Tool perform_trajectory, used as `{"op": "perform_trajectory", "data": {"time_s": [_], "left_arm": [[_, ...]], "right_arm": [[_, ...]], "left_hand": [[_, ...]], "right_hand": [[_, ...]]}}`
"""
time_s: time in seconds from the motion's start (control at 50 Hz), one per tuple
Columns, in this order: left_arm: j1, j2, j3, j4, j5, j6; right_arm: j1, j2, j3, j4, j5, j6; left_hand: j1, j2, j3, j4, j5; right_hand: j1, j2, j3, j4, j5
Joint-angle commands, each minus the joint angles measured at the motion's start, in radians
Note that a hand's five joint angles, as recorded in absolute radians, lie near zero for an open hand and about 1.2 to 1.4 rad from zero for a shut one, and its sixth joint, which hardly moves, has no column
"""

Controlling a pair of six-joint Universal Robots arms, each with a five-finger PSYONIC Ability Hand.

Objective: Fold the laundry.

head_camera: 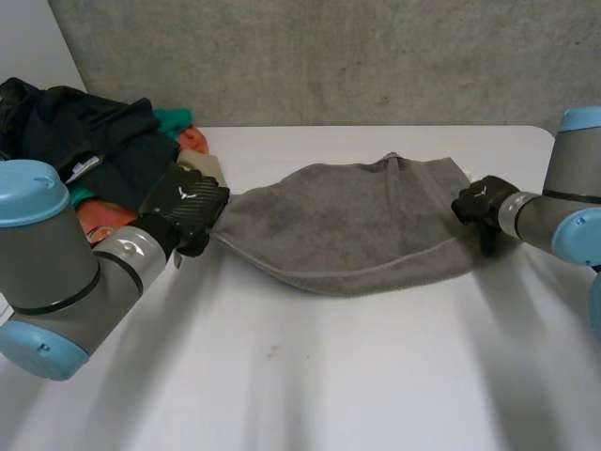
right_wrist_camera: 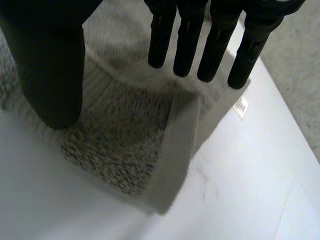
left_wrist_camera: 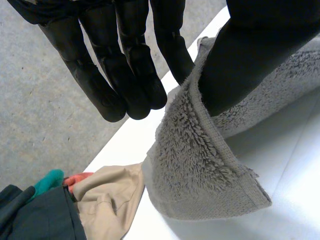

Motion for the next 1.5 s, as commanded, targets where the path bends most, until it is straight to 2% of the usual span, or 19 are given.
{"op": "perform_trajectory", "data": {"time_s": [0.02,0.12,0.2,0.22,0.28,0.34,0.36,0.48,0.54,0.6,0.74,0.86,0.94,1.02,1.08,1.16,1.28,1.4,1.5], "left_arm": [[0.019,-0.049,0.04,0.004,-0.001,0.001],[0.026,-0.058,0.089,-0.016,-0.005,-0.002],[0.022,-0.024,0.091,-0.065,-0.016,-0.006],[0.025,0.0,0.079,-0.087,-0.016,-0.006],[0.026,0.048,0.051,-0.121,-0.014,-0.009],[0.035,0.12,-0.01,-0.177,-0.014,0.003],[0.049,0.147,-0.041,-0.209,-0.014,0.01],[0.097,0.18,-0.129,-0.372,-0.013,0.092],[0.109,0.172,-0.147,-0.446,-0.001,0.153],[0.108,0.131,-0.124,-0.464,0.019,0.217],[0.056,-0.038,0.078,-0.385,0.024,0.274],[0.005,-0.205,0.445,-0.287,-0.01,0.291],[-0.004,-0.239,0.679,-0.12,-0.063,0.271],[0.002,-0.217,0.799,0.12,-0.123,0.196],[0.006,-0.187,0.816,0.247,-0.137,0.092],[0.012,-0.17,0.796,0.197,-0.13,0.001],[0.023,-0.171,0.697,0.129,-0.123,-0.009],[0.048,-0.174,0.498,0.162,-0.11,-0.016],[0.042,-0.181,0.323,0.172,-0.061,-0.016]], "right_arm": [[-0.005,0.008,-0.006,-0.001,0.026,-0.05],[-0.008,-0.096,0.031,-0.037,0.03,0.019],[-0.028,-0.269,0.233,-0.075,0.012,0.111],[-0.045,-0.357,0.335,-0.087,0.001,0.105],[-0.094,-0.517,0.532,-0.11,-0.037,0.048],[-0.134,-0.584,0.657,-0.104,-0.058,-0.036],[-0.157,-0.622,0.738,-0.071,-0.062,-0.103],[-0.232,-0.702,0.936,0.127,-0.04,-0.323],[-0.238,-0.713,0.984,0.134,-0.04,-0.343],[-0.234,-0.713,0.984,0.064,-0.042,-0.3],[-0.166,-0.659,0.898,-0.089,-0.036,-0.187],[-0.091,-0.553,0.639,-0.245,0.017,-0.046],[-0.069,-0.521,0.417,-0.421,0.078,0.118],[-0.065,-0.545,0.34,-0.647,0.095,0.299],[-0.063,-0.6,0.384,-0.808,0.09,0.395],[-0.059,-0.647,0.467,-0.892,0.066,0.402],[-0.031,-0.645,0.547,-0.886,0.024,0.386],[-0.033,-0.601,0.632,-0.828,0.003,0.347],[-0.033,-0.567,0.726,-0.756,-0.037,0.292]], "left_hand": [[0.229,0.197,0.206,0.197,0.235],[0.229,0.197,0.206,0.197,0.235],[0.229,0.197,0.206,0.197,0.235],[0.229,0.197,0.206,0.197,0.235],[0.229,0.197,0.206,0.197,0.235],[0.229,0.197,0.206,0.197,0.235],[0.229,0.197,0.206,0.197,0.235],[0.229,0.197,0.206,0.197,0.235],[0.229,0.197,0.206,0.197,0.235],[0.229,0.197,0.206,0.197,0.235],[0.229,0.197,0.206,0.197,0.235],[0.229,0.197,0.206,0.197,0.235],[0.229,0.197,0.206,0.197,0.235],[0.229,0.197,0.206,0.197,0.235],[0.229,0.197,0.206,0.197,0.235],[0.229,0.197,0.206,0.197,0.235],[0.229,0.197,0.206,0.197,0.235],[0.229,0.197,0.206,0.197,0.235],[0.229,0.197,0.206,0.197,0.235]], "right_hand": [[0.838,0.839,0.84,0.839,0.838],[0.84,0.841,0.842,0.841,0.841],[0.84,0.841,0.842,0.841,0.841],[0.84,0.841,0.842,0.841,0.841],[0.84,0.841,0.842,0.841,0.841],[0.84,0.841,0.842,0.841,0.841],[0.84,0.841,0.842,0.841,0.841],[0.84,0.841,0.842,0.841,0.841],[0.84,0.841,0.842,0.841,0.841],[0.84,0.841,0.842,0.841,0.841],[0.84,0.841,0.842,0.841,0.841],[0.84,0.841,0.842,0.841,0.841],[0.84,0.841,0.842,0.841,0.841],[0.84,0.841,0.842,0.841,0.841],[0.84,0.841,0.842,0.841,0.841],[0.84,0.841,0.842,0.841,0.841],[0.84,0.841,0.842,0.841,0.841],[0.84,0.841,0.842,0.841,0.841],[0.84,0.841,0.842,0.841,0.841]]}}
